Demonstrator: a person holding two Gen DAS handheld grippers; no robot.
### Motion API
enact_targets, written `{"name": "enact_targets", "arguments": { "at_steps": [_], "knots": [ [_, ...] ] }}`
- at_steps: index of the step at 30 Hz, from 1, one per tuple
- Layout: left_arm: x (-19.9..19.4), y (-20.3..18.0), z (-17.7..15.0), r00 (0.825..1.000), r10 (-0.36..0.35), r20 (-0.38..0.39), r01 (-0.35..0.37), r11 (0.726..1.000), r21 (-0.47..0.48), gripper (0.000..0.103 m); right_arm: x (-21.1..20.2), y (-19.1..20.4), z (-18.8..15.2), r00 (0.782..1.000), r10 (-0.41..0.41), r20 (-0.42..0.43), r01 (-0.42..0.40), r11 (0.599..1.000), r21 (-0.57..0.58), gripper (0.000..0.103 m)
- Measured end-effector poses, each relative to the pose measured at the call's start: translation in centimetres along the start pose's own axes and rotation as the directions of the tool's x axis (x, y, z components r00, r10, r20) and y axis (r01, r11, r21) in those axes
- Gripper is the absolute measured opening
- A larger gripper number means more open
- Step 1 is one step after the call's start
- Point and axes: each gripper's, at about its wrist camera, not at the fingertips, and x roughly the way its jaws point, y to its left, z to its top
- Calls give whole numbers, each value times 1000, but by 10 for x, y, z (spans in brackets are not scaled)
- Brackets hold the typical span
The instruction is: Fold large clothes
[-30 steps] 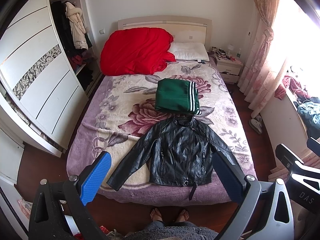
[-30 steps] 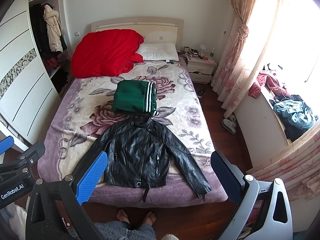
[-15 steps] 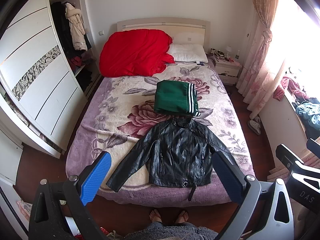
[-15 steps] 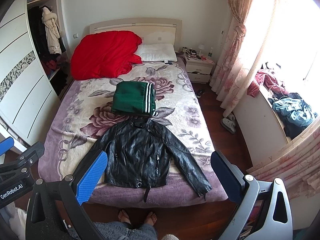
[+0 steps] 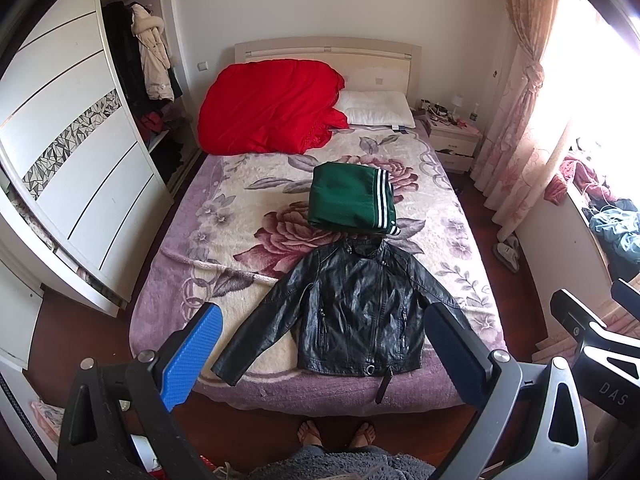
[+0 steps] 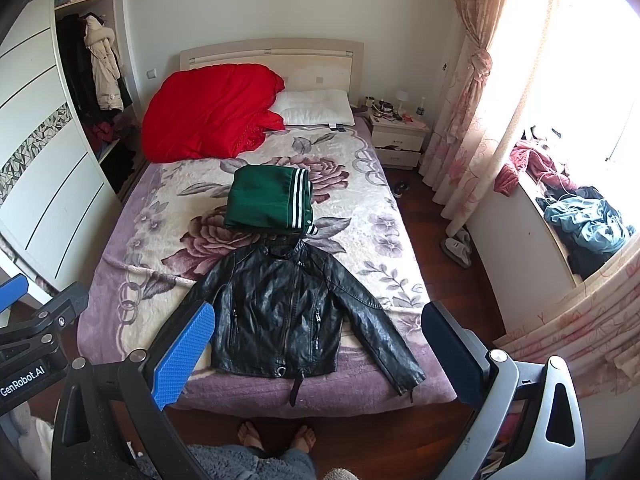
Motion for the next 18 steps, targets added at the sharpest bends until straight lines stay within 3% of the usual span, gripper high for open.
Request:
{"name": "enact_targets", "arguments": {
  "at_steps": [4, 7, 11, 15, 17, 18],
  "knots": [
    [12, 4, 2, 1000, -1, 4, 1, 1000, -1, 103, 3, 2, 4, 1000, 8, -11, -8, 1000, 21, 103],
    [43, 11, 2, 1000, 1, -3, -1, 1000, -20, 103, 22, -1, 4, 999, 21, -47, -18, 997, 70, 103],
    [110, 25, -11, 998, 30, -50, -31, 999, -25, 103, 88, -27, -11, 990, 57, -130, -27, 975, 219, 103],
    [195, 28, -39, 989, 101, -110, -99, 995, 27, 103, 178, -78, -57, 970, 10, -242, 86, 919, 384, 103],
    [243, 25, -57, 978, 139, -158, -131, 990, 56, 103, 221, -112, -92, 959, -3, -282, 139, 876, 462, 96],
    [264, 24, -66, 969, 160, -189, -150, 986, 66, 103, 244, -130, -110, 951, -5, -310, 168, 849, 500, 82]
  ]
}}
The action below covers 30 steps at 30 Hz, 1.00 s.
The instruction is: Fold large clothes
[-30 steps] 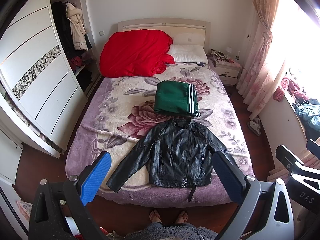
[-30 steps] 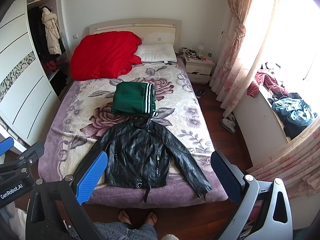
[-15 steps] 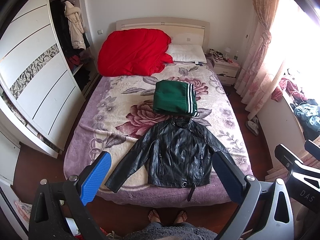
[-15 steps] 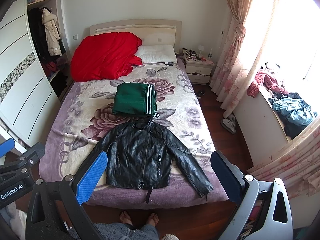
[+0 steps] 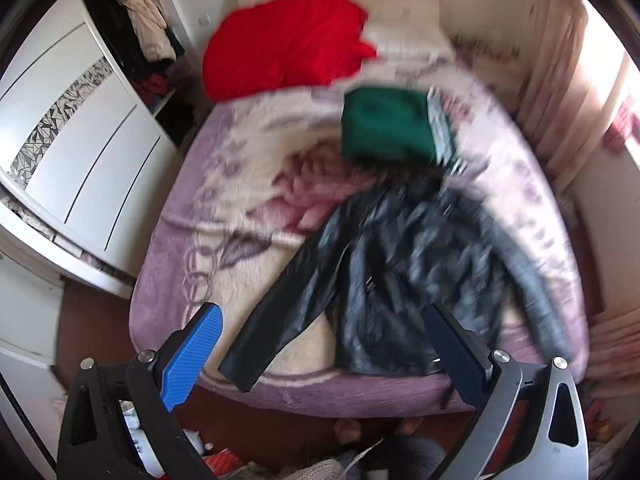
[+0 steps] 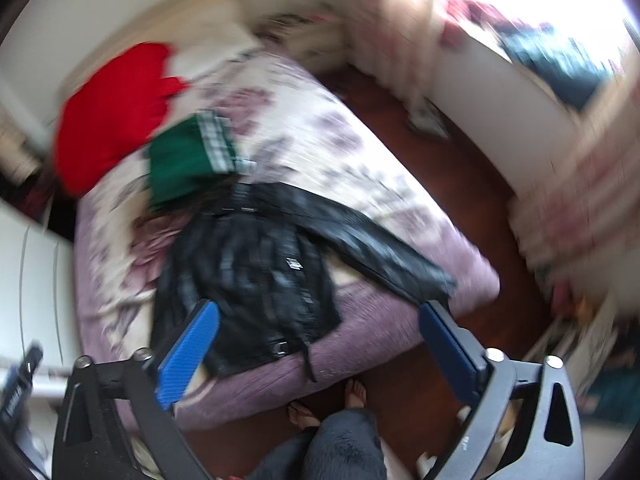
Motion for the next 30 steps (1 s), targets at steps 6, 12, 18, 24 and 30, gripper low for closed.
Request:
{"name": "enact_targets", "arguments": {
  "at_steps": [6, 12, 18, 24, 30],
  "knots": [
    [115, -36, -26, 987, 29, -156, -32, 999, -17, 103, 177, -152, -27, 985, 63, -159, 18, 887, 462, 67],
    [198, -78, -52, 960, 76, -269, -66, 997, 49, 103, 365, -254, -95, 935, 323, -145, -71, 573, 817, 67],
    [256, -125, -51, 944, 75, -322, -41, 993, 110, 103, 453, -279, -133, 934, 337, 117, -230, 317, 920, 67],
    [269, -183, -33, 961, 12, -276, 30, 988, 150, 103, 444, -284, -135, 887, 214, 410, -453, 223, 863, 61],
    [292, -223, -30, 963, -54, -266, 109, 974, 198, 103, 500, -285, -120, 853, 308, 421, -502, 269, 822, 61]
  ]
}}
